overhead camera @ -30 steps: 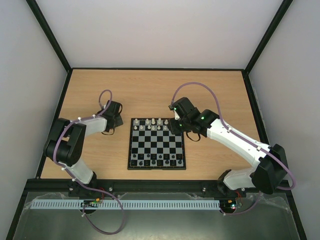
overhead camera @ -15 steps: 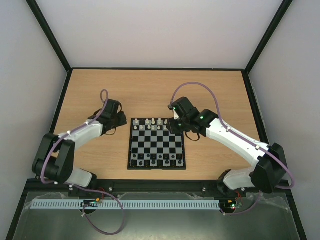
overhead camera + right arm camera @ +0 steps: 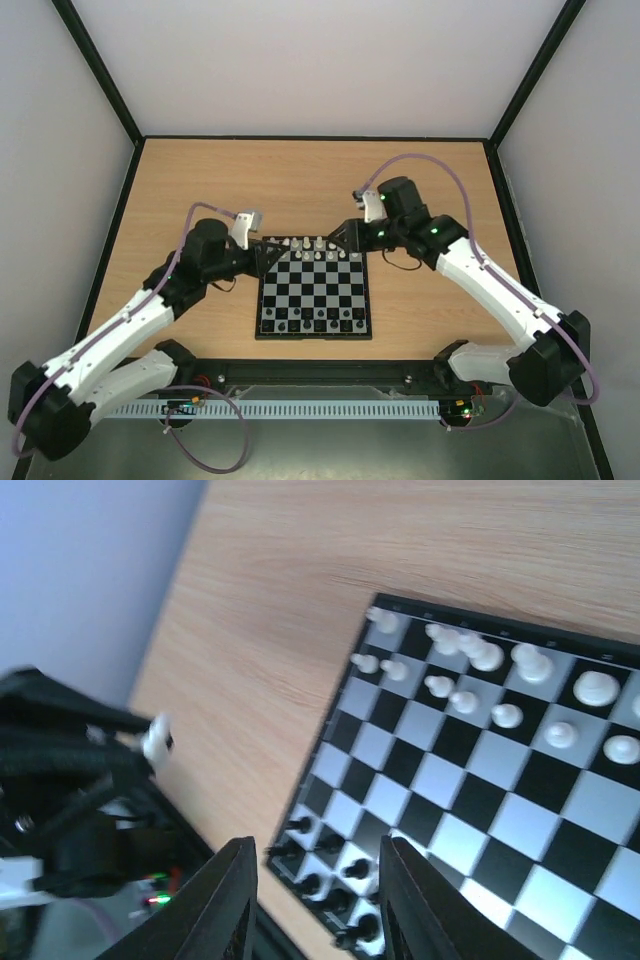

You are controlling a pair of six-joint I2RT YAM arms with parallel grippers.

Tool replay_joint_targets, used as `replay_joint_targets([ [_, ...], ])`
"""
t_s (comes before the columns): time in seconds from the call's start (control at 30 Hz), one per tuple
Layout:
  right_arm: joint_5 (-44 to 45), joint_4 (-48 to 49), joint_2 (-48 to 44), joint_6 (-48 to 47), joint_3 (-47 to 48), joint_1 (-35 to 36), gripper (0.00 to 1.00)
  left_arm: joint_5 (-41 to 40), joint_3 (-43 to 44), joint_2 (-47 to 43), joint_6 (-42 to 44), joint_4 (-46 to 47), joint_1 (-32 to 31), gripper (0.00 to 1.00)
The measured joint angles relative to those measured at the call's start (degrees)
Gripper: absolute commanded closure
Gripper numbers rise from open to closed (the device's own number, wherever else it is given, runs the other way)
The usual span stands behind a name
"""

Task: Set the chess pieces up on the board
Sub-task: Place the chess piece on the chessboard.

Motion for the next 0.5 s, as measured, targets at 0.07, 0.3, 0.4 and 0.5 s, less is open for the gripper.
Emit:
replay_joint_targets([
  [0.07,-6.3,1.6,-1.0,1.0,-0.3,-2.9,0.66,1.2,-0.8,-4.1,0.2,0.4,-2.4,0.84],
  [0.3,-24.3,5.6,-1.1,5.7,-1.1,-6.6,0.65,-2.4,-1.2,-9.6,2.5,-0.3,-12.1,0.83],
  [0.4,-30.2,6.9,-0.4,8.0,-1.1,-6.9,0.63,-8.1,-1.0,-9.8,3.7,-1.7,-17.2,0.83],
  [0.5,-34.4,6.9,0.3,9.4,-1.1,-7.0,0.62,-16.0,0.0,-8.9,4.5,-3.6,-23.0,0.83],
])
